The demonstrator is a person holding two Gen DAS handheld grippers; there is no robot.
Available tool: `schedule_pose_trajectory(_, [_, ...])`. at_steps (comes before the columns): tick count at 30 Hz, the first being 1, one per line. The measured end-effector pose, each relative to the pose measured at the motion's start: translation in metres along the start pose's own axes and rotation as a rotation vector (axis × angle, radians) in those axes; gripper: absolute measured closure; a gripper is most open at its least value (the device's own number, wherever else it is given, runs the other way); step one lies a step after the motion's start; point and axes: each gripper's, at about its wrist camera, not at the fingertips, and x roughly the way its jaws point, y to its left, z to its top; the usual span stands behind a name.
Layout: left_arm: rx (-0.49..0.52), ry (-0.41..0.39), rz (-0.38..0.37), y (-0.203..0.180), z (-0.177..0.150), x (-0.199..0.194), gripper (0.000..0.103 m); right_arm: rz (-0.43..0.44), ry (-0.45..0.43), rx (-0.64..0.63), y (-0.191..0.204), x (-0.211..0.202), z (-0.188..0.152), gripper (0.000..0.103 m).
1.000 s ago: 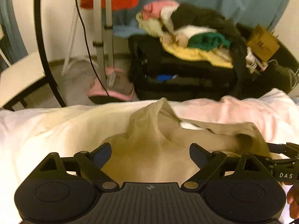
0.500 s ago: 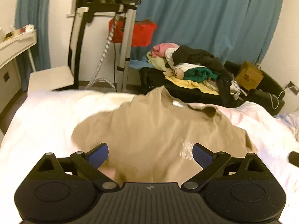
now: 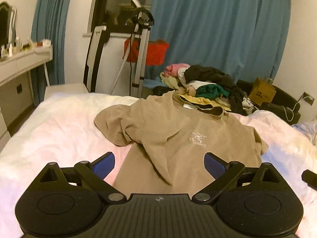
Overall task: Fold clothes
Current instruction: 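Lay the T-shirt flat on the duvet and open both tools, then grasp the beige T-shirt edge with the left tool, pull it flat, release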
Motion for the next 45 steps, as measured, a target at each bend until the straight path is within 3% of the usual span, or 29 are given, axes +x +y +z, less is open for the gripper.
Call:
schedule_pose_trajectory(2, [0.017,-0.014,0.003,-0.003,-0.005,0.002,0.005,-0.018,-0.004,-0.002,-0.005,0.005,-0.006,0.022])
schedule_pose_trajectory(9, [-0.031,0.077,0.015,0.002,-0.017,0.04,0.005,-0.029,0.026,0.108,-0.023,0.026,-0.015,0.022])
schedule_pose_trajectory(12, [-0.034,0.104,0.032,0.005,-0.018,0.056,0.005,-0.051,0.056,0.099,-0.024,0.037,-0.021,0.022])
schedule_pose_trajectory(19, [-0.177,0.187,0.115,0.043,-0.004,0.097,0.006,-0.054,0.101,0.027,-0.013,0.055,-0.03,0.022])
schedule_pose_trajectory(23, [-0.413,0.22,0.138,0.089,0.011,0.125,0.015,-0.034,0.115,0.041,-0.014,0.065,-0.032,0.022])
schedule_pose_trajectory(27, [-0.664,0.198,0.087,0.126,0.019,0.156,0.024,-0.022,0.132,0.084,-0.024,0.078,-0.035,0.022])
schedule_pose_trajectory(33, [-0.838,0.126,0.086,0.156,0.021,0.204,0.026,-0.023,0.158,0.188,-0.043,0.099,-0.04,0.022])
schedule_pose_trajectory(36, [-0.786,0.099,0.091,0.157,0.034,0.226,0.042,-0.032,0.159,0.208,-0.048,0.11,-0.042,0.022])
schedule_pose_trajectory(38, [-0.72,0.112,0.124,0.157,0.046,0.241,0.078,-0.041,0.171,0.221,-0.05,0.118,-0.043,0.022])
schedule_pose_trajectory(40, [-0.665,0.132,0.146,0.16,0.063,0.254,0.097,-0.046,0.176,0.227,-0.051,0.123,-0.045,0.022])
schedule_pose_trajectory(42, [-0.622,0.159,0.157,0.165,0.082,0.264,0.099,-0.05,0.176,0.231,-0.052,0.127,-0.046,0.022])
schedule_pose_trajectory(45, [-0.46,0.142,0.248,0.156,0.114,0.276,0.1,-0.062,0.161,0.2,-0.05,0.134,-0.046,0.022])
